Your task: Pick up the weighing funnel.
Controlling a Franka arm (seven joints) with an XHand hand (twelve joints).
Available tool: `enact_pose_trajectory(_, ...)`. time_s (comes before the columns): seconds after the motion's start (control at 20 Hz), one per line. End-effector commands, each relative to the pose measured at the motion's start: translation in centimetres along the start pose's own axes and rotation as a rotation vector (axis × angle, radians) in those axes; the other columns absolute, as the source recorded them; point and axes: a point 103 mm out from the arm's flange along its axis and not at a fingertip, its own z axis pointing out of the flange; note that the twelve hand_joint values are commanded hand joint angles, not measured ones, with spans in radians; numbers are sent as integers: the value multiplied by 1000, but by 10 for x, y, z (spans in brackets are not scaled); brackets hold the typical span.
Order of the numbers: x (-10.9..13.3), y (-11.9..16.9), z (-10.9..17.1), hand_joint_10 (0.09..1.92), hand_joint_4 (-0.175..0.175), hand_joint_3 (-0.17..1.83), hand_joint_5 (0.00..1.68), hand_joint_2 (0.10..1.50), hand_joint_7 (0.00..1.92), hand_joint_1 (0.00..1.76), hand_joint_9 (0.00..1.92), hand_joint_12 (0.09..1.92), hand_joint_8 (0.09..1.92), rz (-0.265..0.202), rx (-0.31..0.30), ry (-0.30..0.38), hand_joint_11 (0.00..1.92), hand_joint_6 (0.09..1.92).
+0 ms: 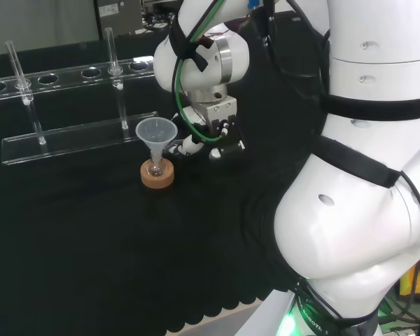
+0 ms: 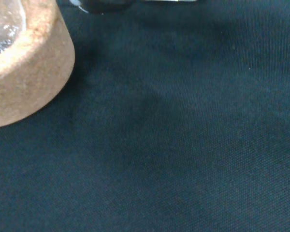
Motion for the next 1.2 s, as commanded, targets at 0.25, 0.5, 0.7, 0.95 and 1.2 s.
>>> enact_pose_trajectory(0.25, 1, 9, 6, 561, -67, -175, 536, 1004, 555, 916, 702, 1290, 735, -6, 16, -30, 402, 87)
enact_pose_trajectory(0.5, 4, 12, 6, 556, -66, -175, 542, 1004, 544, 920, 709, 1288, 728, -1, 15, -50, 404, 87)
enact_pose_trajectory(0.7, 2, 13, 7, 552, -66, -175, 544, 1004, 536, 922, 709, 1287, 725, -5, 17, -52, 405, 87)
enact_pose_trajectory(0.95, 3, 13, 7, 549, -66, -175, 547, 1003, 535, 928, 711, 1286, 725, -6, 13, -59, 405, 87)
enact_pose_trajectory(1.2, 8, 20, 12, 547, -65, -175, 552, 1003, 535, 931, 714, 1285, 725, 0, 24, -66, 406, 89)
